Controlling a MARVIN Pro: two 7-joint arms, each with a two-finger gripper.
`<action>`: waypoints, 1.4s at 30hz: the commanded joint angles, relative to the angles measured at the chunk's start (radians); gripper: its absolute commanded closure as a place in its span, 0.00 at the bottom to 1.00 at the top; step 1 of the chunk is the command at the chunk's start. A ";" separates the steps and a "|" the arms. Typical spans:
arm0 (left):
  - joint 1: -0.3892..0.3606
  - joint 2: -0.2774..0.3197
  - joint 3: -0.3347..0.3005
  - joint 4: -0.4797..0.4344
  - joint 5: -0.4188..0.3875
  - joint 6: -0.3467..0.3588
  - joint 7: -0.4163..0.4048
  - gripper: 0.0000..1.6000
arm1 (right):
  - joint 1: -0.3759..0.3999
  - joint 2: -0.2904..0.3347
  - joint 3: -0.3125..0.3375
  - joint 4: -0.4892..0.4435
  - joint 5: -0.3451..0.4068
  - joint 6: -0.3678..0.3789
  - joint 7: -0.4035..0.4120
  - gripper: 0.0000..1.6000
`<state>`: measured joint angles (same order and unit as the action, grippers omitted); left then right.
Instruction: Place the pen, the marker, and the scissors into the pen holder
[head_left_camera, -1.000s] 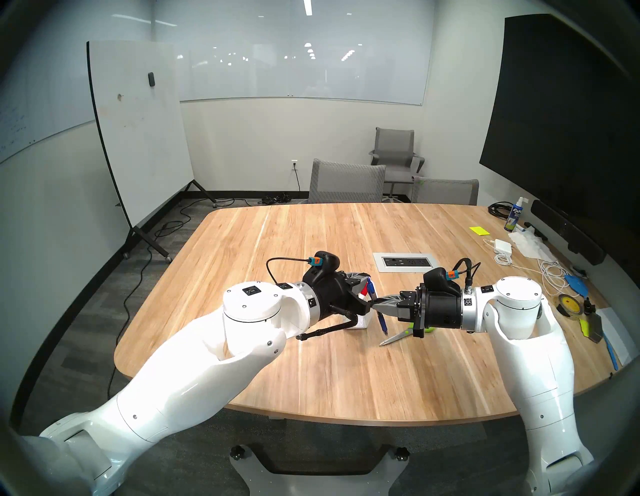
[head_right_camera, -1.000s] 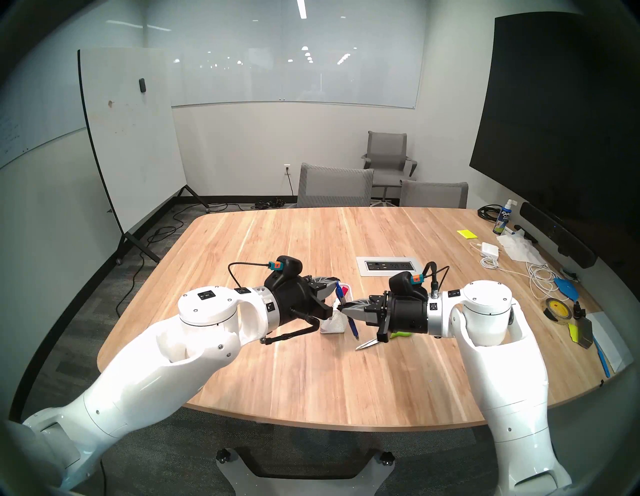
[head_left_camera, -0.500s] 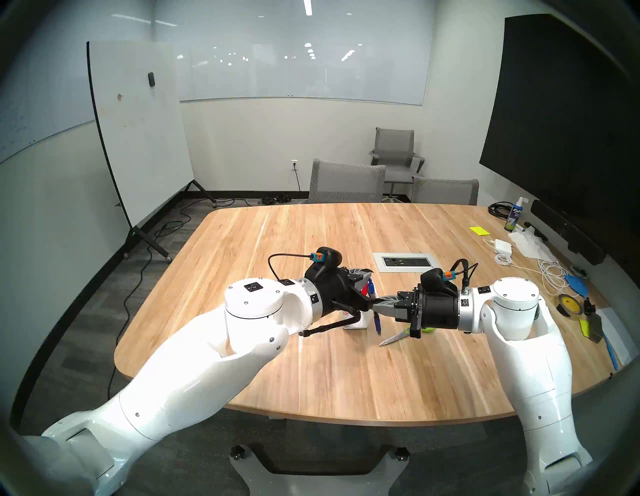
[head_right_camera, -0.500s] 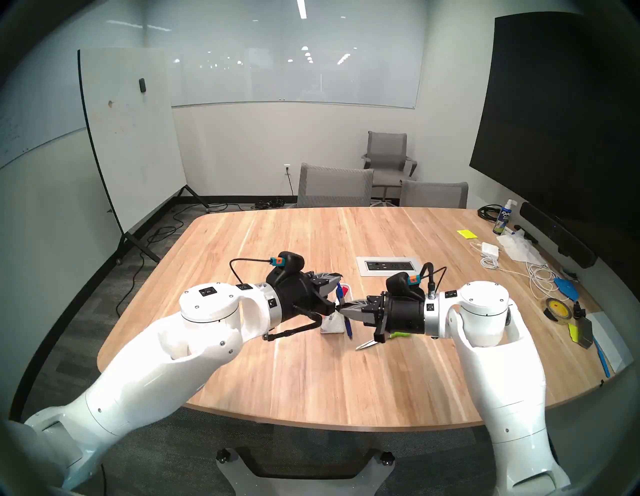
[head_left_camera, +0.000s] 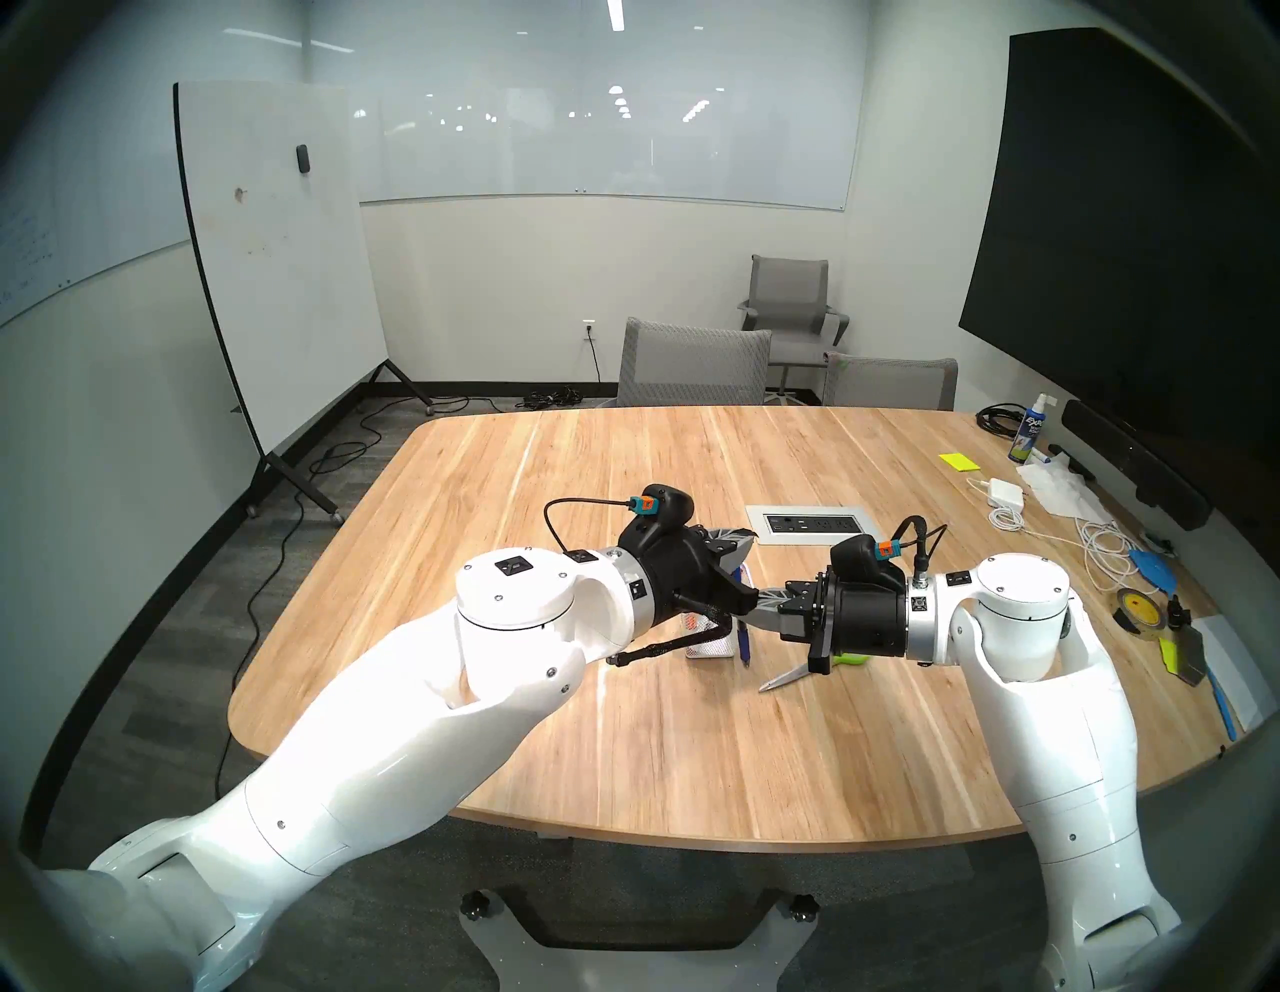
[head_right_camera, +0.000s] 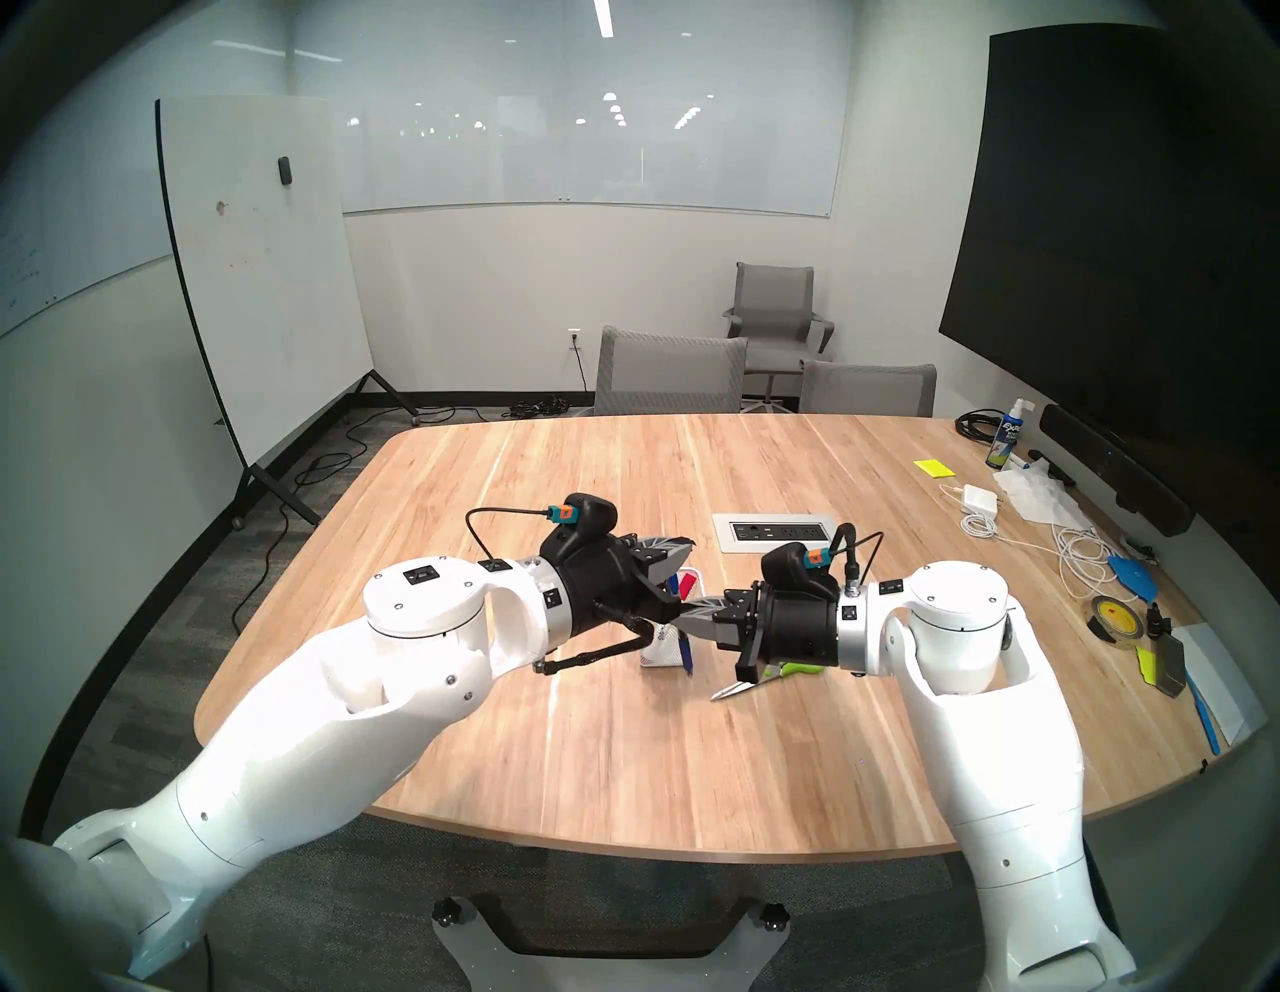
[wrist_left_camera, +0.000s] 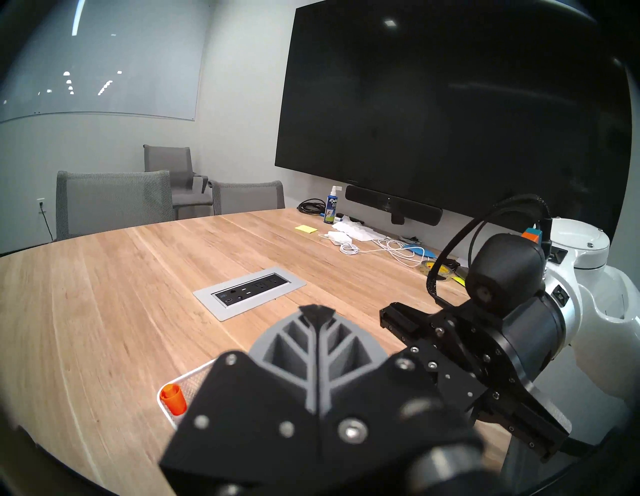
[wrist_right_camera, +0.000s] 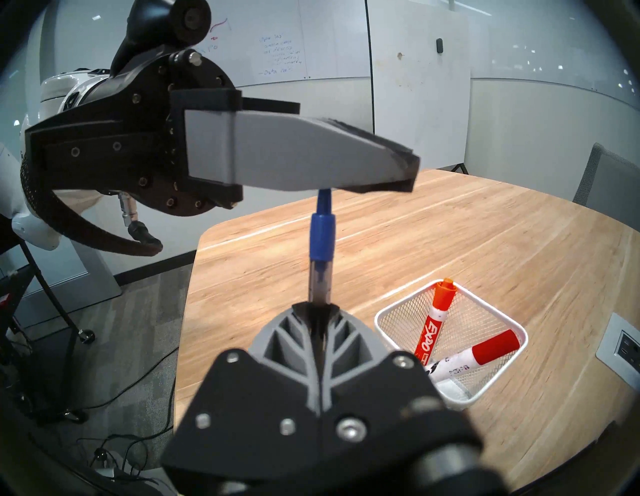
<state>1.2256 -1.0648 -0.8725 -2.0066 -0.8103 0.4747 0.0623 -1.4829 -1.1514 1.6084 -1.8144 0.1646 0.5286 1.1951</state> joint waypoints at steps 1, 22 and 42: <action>0.005 0.000 -0.016 -0.038 -0.003 -0.005 0.016 1.00 | 0.015 -0.007 0.002 -0.030 0.005 0.002 -0.003 1.00; 0.143 0.141 -0.088 -0.157 -0.015 -0.037 0.063 1.00 | 0.028 -0.002 0.050 -0.027 0.006 0.010 -0.011 1.00; 0.191 0.225 -0.035 -0.164 0.044 0.011 0.096 0.28 | 0.074 -0.076 -0.029 -0.084 -0.044 0.063 -0.123 1.00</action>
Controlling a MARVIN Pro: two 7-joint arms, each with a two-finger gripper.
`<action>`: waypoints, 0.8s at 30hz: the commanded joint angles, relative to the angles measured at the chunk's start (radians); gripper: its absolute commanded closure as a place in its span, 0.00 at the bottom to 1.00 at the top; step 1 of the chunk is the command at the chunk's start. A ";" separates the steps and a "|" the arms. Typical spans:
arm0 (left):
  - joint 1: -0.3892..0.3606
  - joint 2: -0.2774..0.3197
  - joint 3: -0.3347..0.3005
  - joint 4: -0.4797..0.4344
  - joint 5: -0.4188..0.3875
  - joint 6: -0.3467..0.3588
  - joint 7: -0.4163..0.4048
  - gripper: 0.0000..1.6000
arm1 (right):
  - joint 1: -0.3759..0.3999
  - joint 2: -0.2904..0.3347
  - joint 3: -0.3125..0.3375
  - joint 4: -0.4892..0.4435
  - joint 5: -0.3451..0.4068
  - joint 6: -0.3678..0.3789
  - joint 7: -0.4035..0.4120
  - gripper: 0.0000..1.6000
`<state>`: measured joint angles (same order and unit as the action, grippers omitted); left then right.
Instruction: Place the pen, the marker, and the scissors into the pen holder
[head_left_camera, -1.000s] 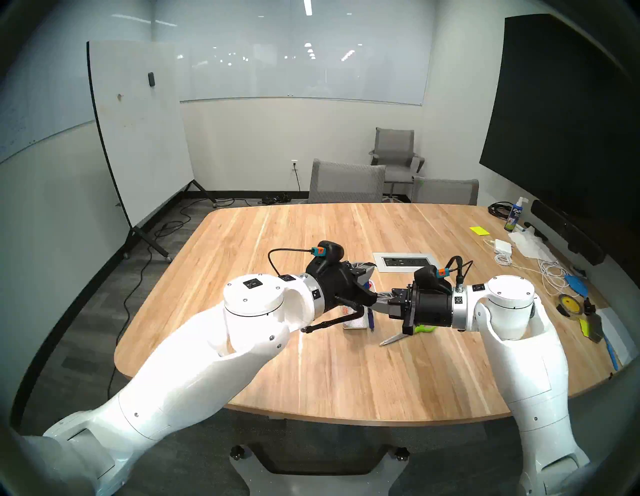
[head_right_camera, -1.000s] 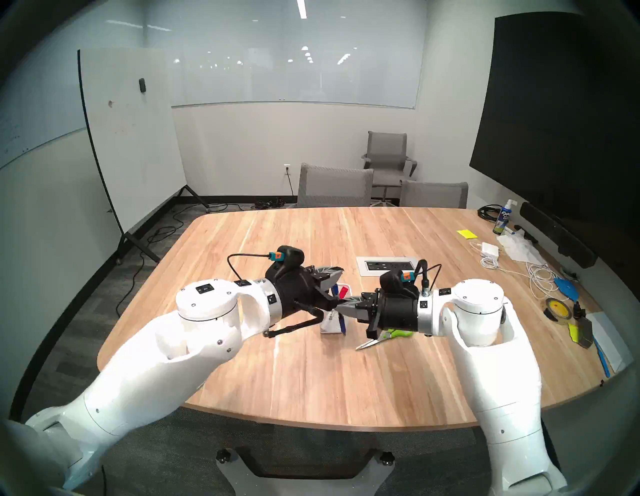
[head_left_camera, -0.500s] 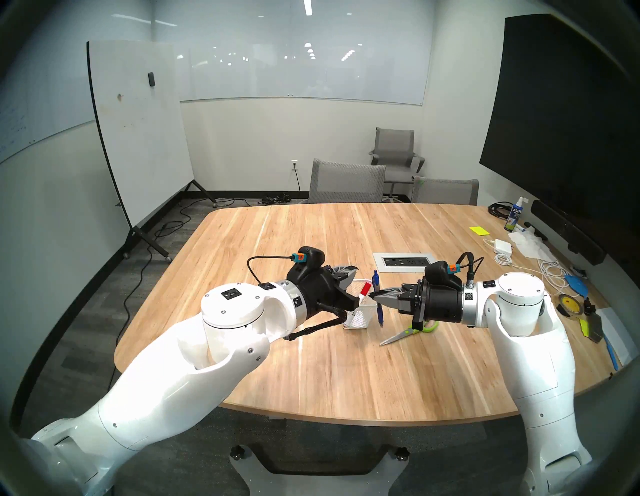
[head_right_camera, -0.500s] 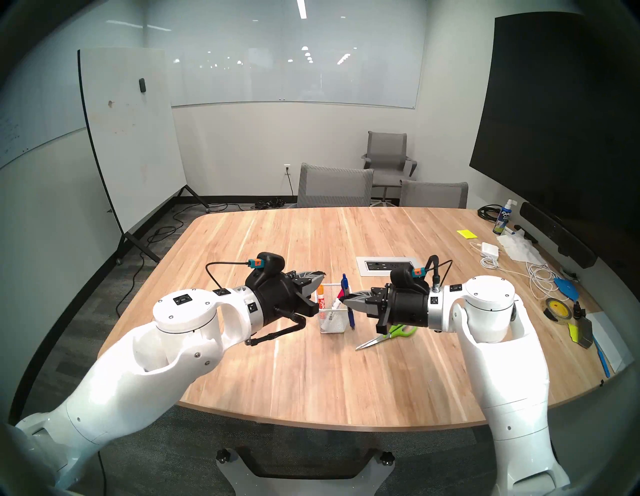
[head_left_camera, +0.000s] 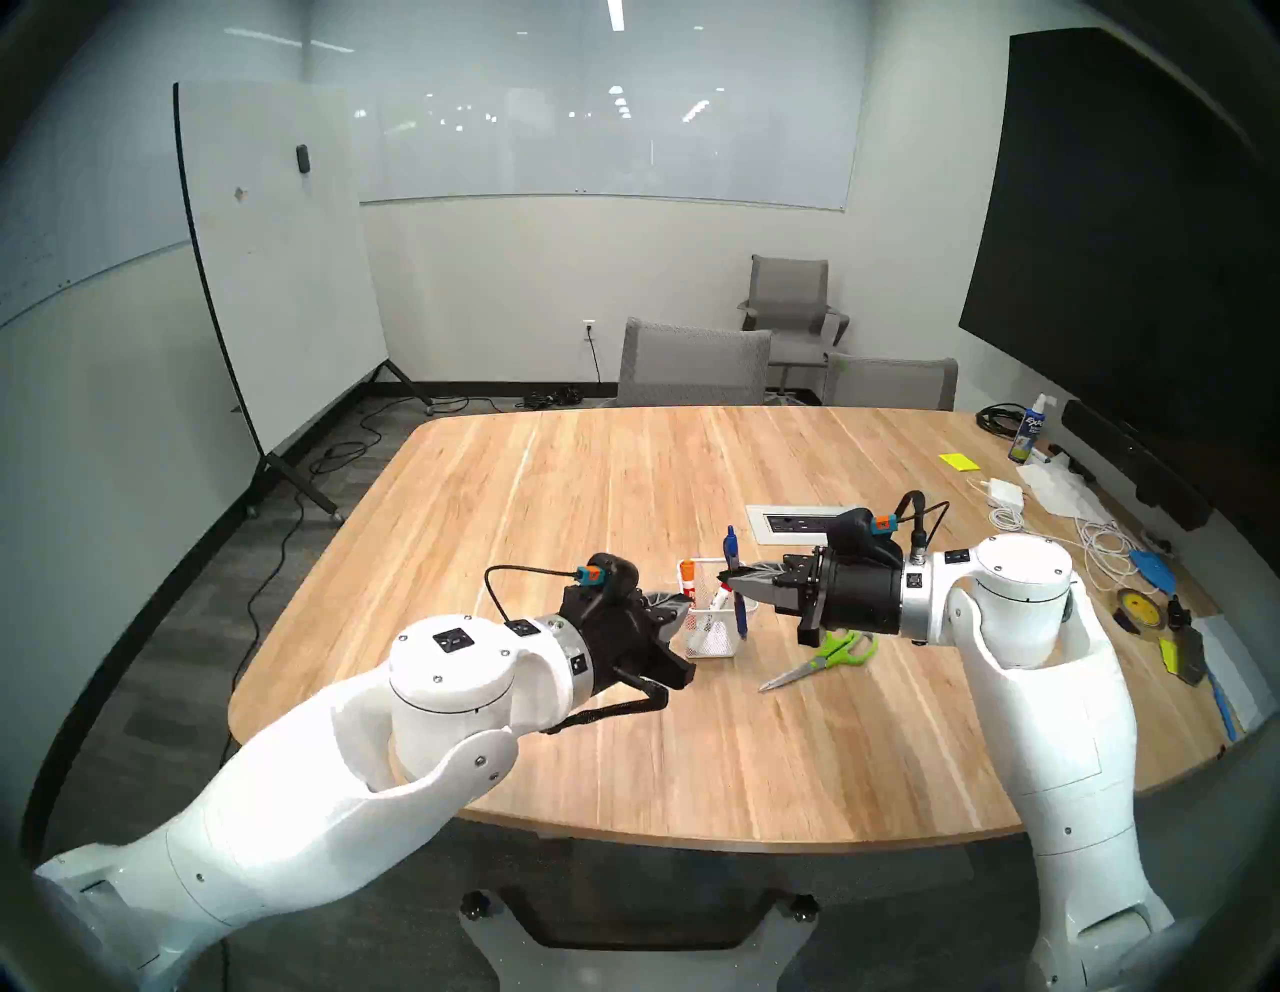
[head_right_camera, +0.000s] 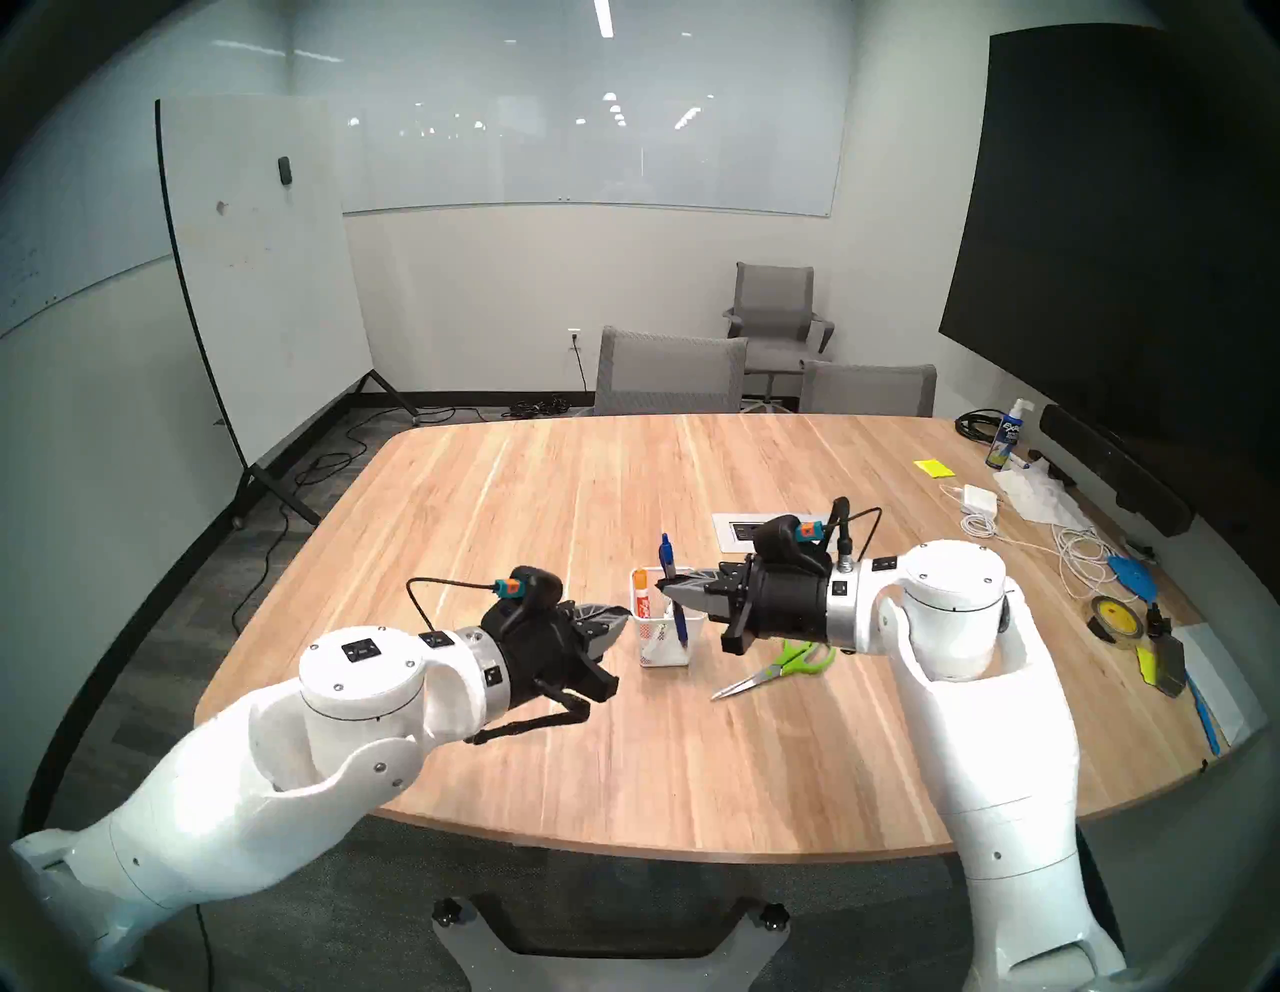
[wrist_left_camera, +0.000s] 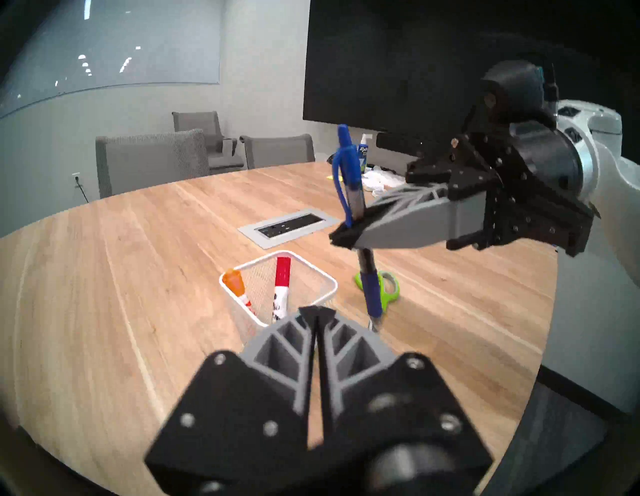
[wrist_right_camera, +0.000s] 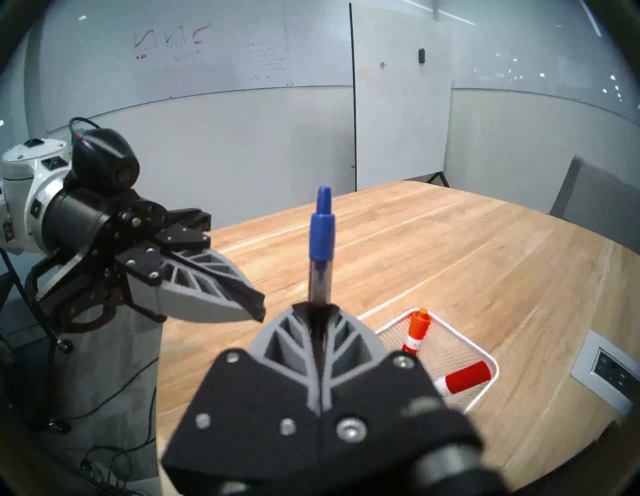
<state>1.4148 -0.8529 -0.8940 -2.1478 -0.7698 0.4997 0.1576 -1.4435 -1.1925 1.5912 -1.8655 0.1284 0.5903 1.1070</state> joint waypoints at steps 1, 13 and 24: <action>0.005 0.015 -0.015 -0.025 0.004 -0.015 0.002 0.24 | 0.039 -0.038 -0.015 -0.032 -0.010 0.004 -0.040 1.00; 0.040 0.036 -0.021 -0.049 0.008 -0.039 0.005 0.00 | 0.078 -0.087 -0.046 0.004 -0.050 0.017 -0.114 1.00; 0.108 0.074 -0.033 -0.095 0.017 -0.086 0.021 0.00 | 0.111 -0.138 -0.059 0.056 -0.081 0.016 -0.193 1.00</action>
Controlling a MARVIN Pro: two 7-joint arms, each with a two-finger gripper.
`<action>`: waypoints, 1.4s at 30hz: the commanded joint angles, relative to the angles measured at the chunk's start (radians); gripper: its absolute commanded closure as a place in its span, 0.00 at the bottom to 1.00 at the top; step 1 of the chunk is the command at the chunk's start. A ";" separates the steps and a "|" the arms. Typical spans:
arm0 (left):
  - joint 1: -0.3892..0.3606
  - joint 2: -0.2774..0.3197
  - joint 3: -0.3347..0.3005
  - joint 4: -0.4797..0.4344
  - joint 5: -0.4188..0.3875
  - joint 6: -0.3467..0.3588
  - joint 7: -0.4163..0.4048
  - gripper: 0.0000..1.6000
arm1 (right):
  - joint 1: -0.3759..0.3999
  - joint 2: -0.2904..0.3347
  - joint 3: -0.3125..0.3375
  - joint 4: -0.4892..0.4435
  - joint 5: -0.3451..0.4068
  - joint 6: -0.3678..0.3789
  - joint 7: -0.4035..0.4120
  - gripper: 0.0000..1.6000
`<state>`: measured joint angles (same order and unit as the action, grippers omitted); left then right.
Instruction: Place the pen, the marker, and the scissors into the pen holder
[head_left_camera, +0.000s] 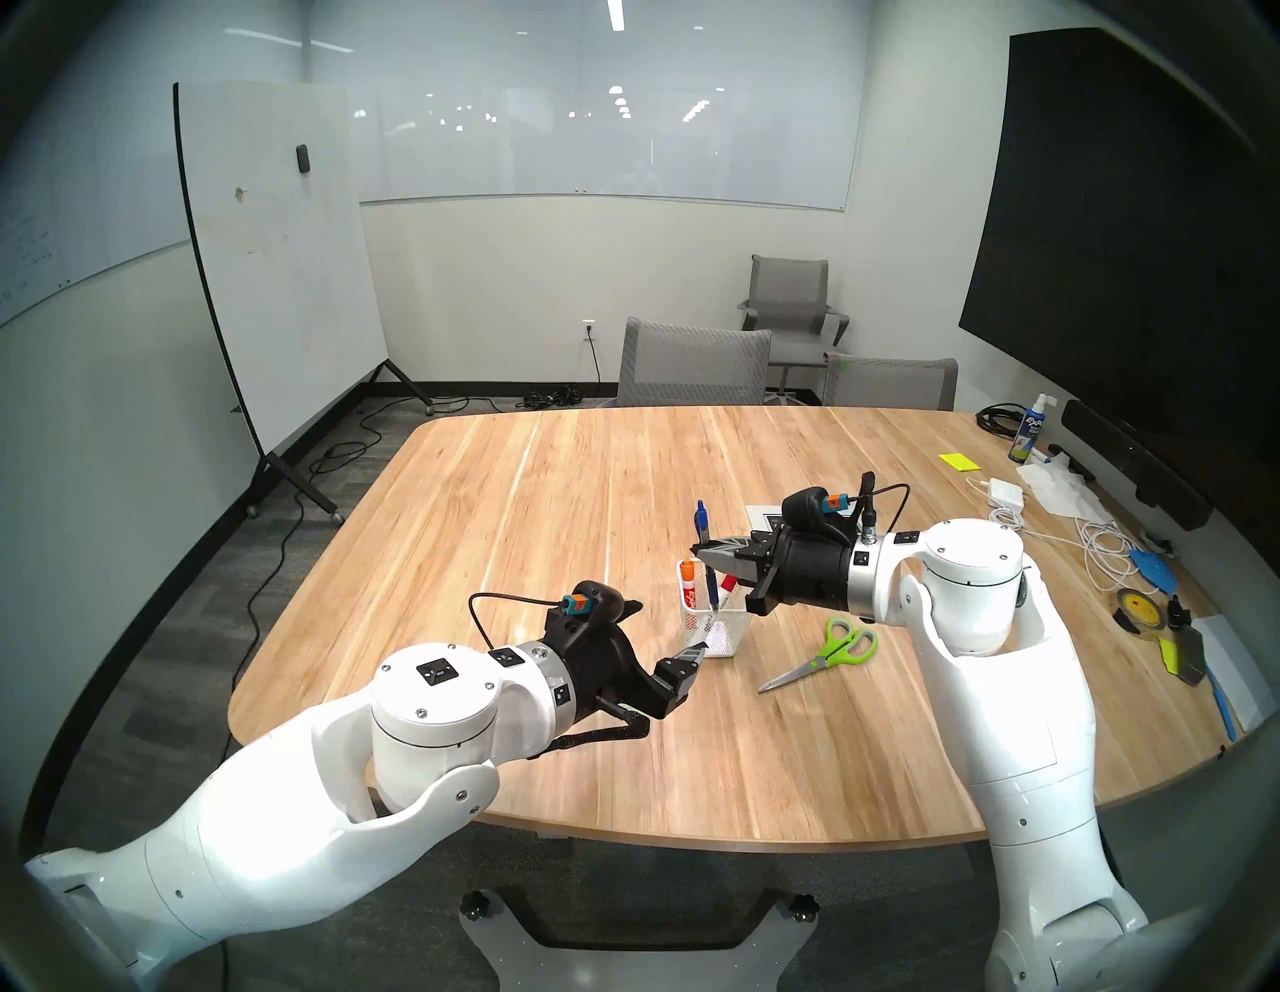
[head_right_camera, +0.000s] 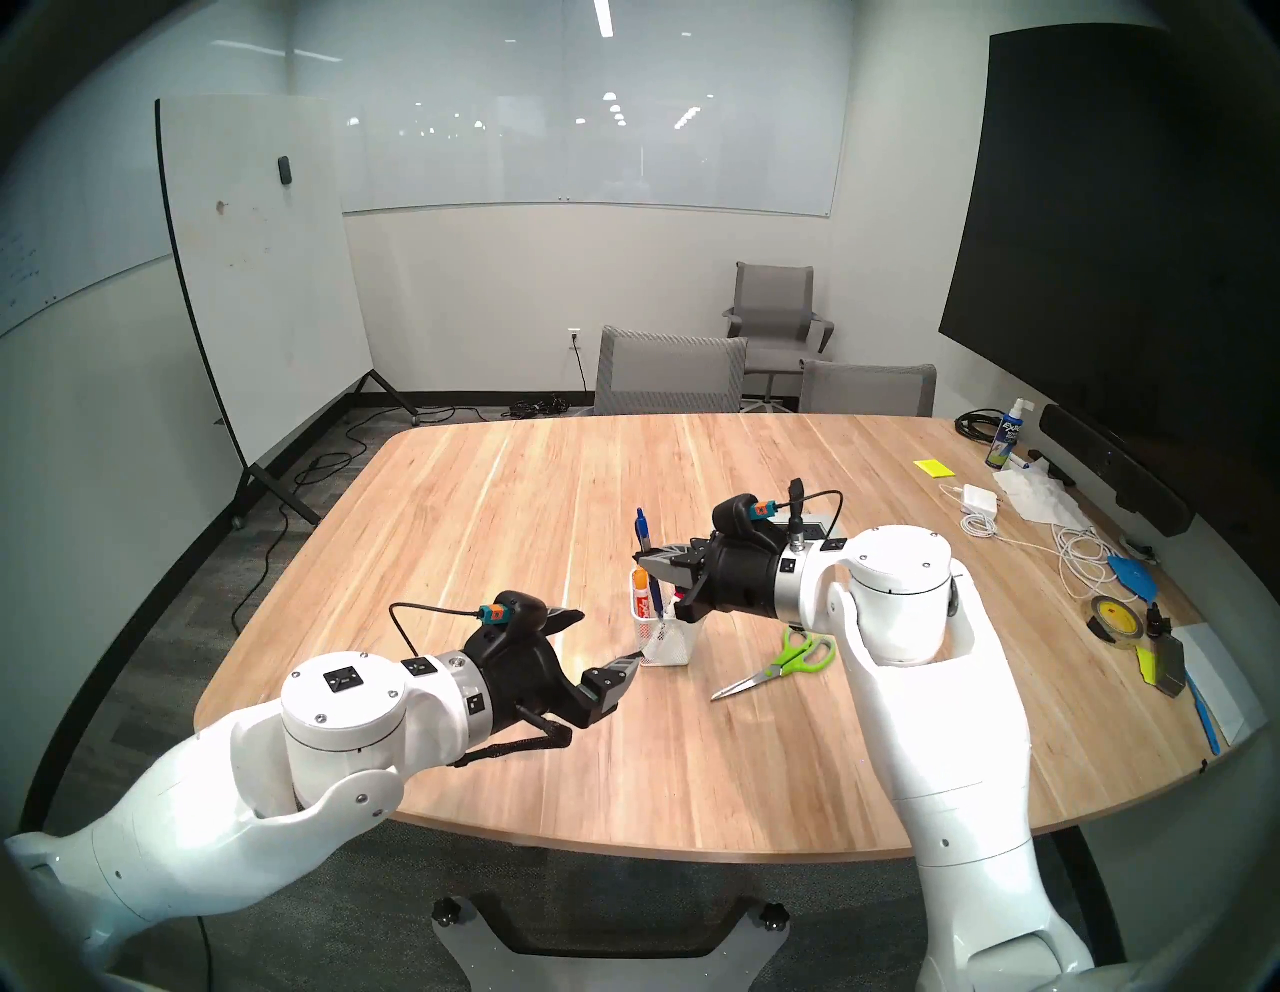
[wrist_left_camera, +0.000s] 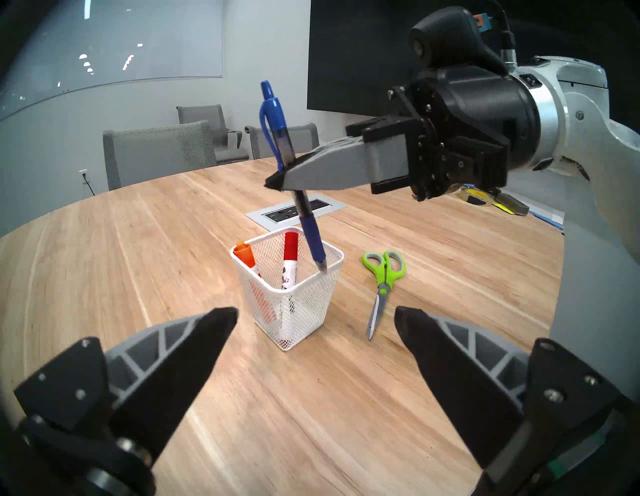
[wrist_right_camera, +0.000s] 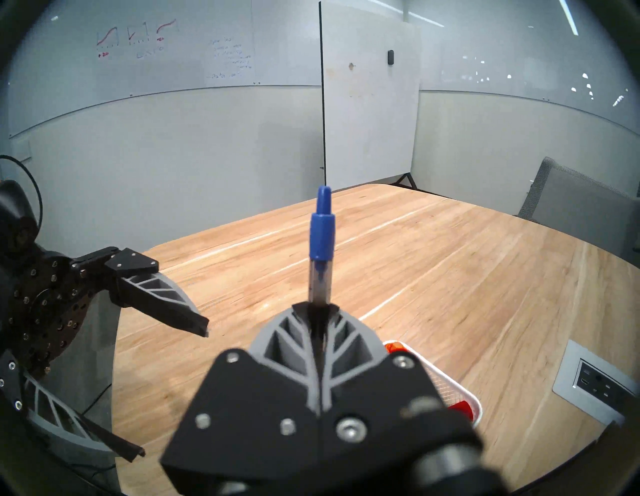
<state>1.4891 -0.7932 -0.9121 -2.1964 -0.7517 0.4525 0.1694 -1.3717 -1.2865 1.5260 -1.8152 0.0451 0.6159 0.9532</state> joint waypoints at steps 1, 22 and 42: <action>0.040 0.015 -0.016 -0.048 -0.001 -0.046 0.012 0.00 | 0.043 -0.048 0.007 0.012 0.003 -0.011 -0.041 1.00; 0.077 0.036 -0.026 -0.069 0.001 -0.100 0.018 0.00 | 0.064 -0.048 -0.028 0.066 -0.037 -0.032 -0.081 1.00; 0.084 0.038 -0.029 -0.071 -0.001 -0.112 0.021 0.00 | 0.069 -0.047 -0.036 0.151 -0.057 -0.081 -0.095 1.00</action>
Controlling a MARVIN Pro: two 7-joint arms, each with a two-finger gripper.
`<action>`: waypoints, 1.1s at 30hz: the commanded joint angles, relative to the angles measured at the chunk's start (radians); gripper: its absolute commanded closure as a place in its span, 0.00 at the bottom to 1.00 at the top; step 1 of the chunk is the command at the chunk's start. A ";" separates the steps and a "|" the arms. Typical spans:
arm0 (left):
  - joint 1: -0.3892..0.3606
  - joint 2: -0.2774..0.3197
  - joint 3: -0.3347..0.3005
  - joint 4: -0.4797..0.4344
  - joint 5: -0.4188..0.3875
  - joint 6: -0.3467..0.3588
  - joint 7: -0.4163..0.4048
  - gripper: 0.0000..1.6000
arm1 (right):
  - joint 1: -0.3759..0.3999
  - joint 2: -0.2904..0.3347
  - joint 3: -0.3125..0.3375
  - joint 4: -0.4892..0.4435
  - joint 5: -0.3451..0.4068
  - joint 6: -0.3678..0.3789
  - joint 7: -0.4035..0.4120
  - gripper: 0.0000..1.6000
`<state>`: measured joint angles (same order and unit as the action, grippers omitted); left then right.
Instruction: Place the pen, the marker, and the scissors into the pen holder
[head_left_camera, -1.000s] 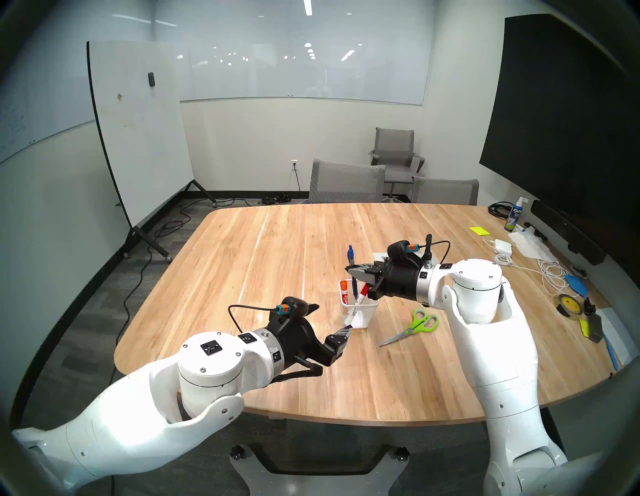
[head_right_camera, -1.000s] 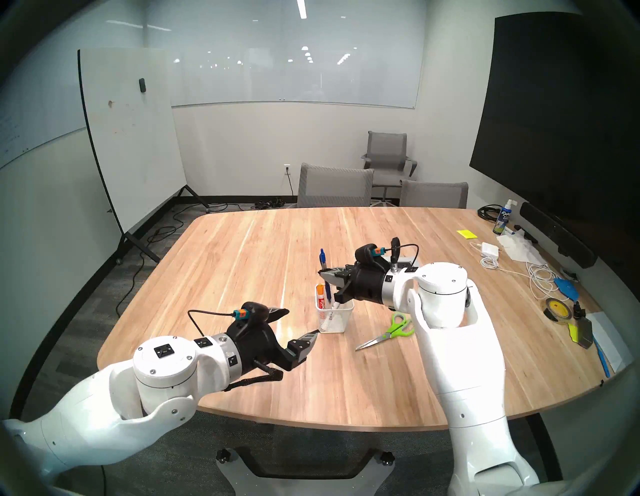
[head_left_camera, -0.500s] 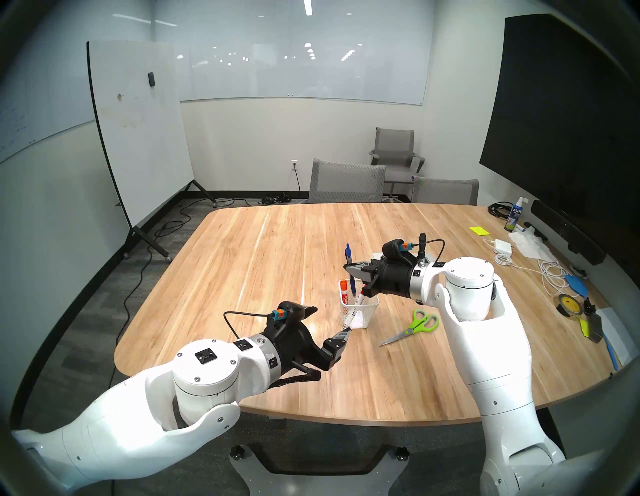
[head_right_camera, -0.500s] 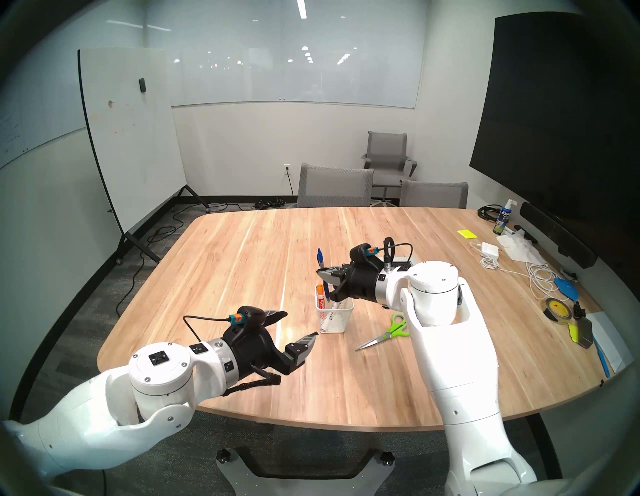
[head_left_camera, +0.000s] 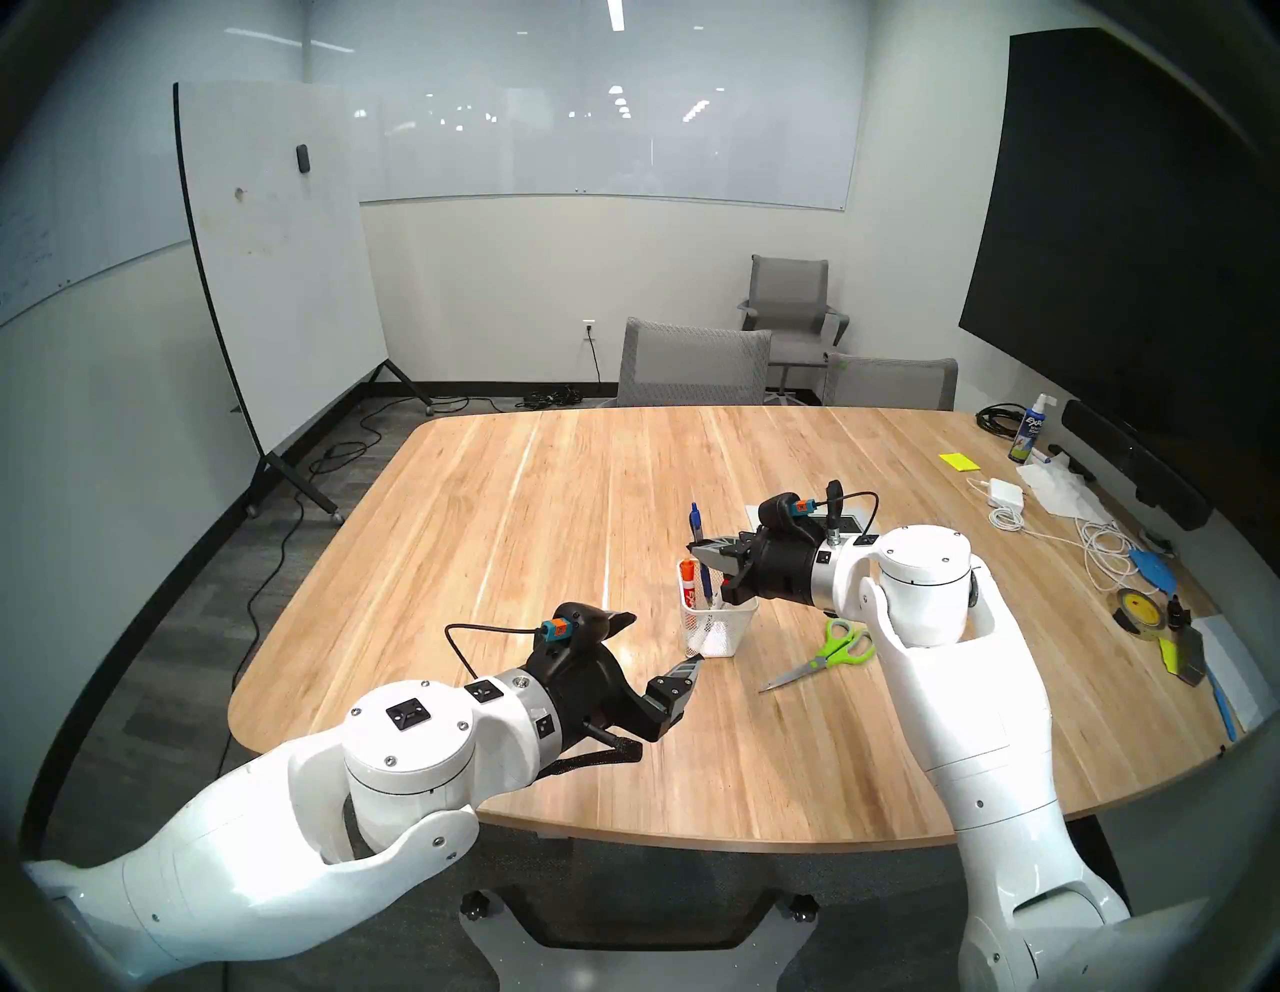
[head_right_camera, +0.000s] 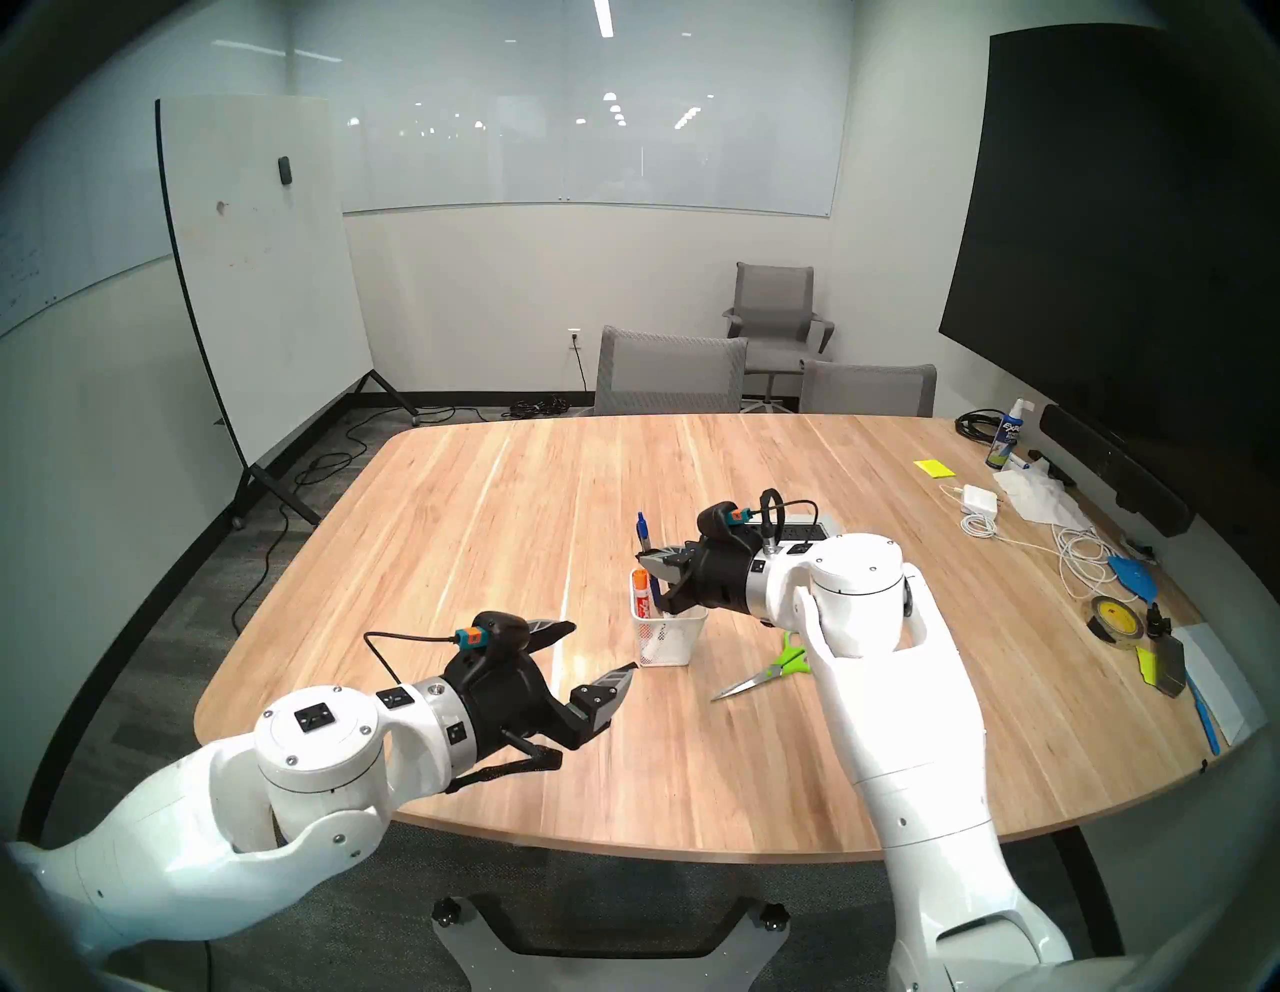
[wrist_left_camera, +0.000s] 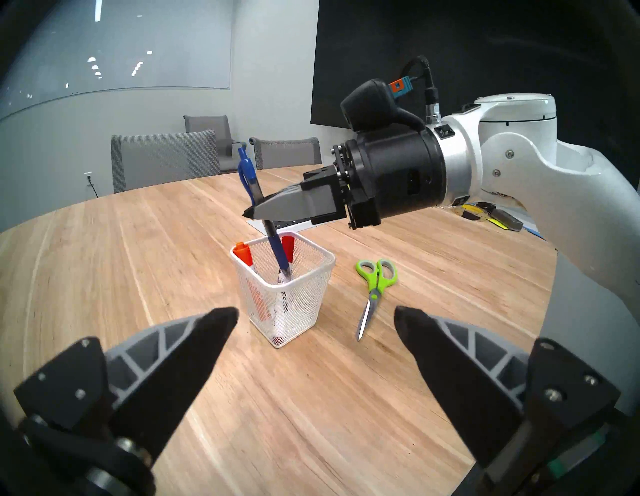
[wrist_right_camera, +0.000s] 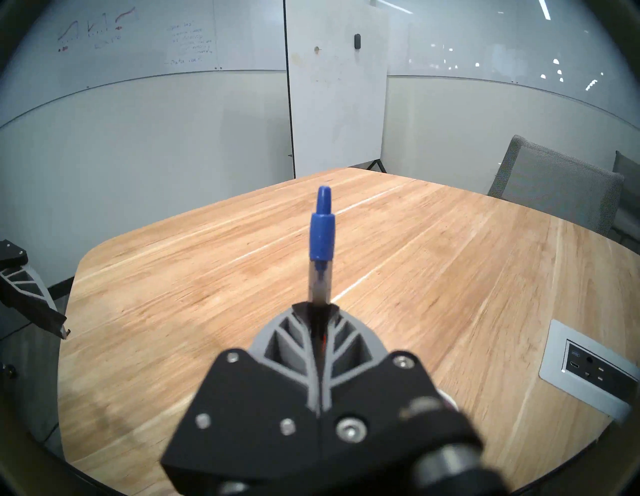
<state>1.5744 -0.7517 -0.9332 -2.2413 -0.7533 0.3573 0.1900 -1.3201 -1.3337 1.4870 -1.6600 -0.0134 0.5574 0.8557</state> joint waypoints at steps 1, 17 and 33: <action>0.000 -0.004 -0.008 -0.027 0.000 -0.018 0.001 0.00 | 0.016 0.001 0.002 -0.001 0.001 -0.026 0.002 1.00; 0.021 0.007 -0.013 -0.038 0.004 -0.039 0.006 0.00 | -0.006 0.015 -0.007 0.028 -0.013 -0.066 -0.011 1.00; 0.027 0.010 -0.020 -0.042 0.010 -0.045 0.000 0.00 | -0.003 0.027 -0.014 0.050 -0.015 -0.090 -0.004 0.65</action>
<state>1.6077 -0.7415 -0.9435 -2.2564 -0.7435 0.3241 0.1935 -1.3326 -1.3055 1.4695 -1.5969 -0.0368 0.4780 0.8433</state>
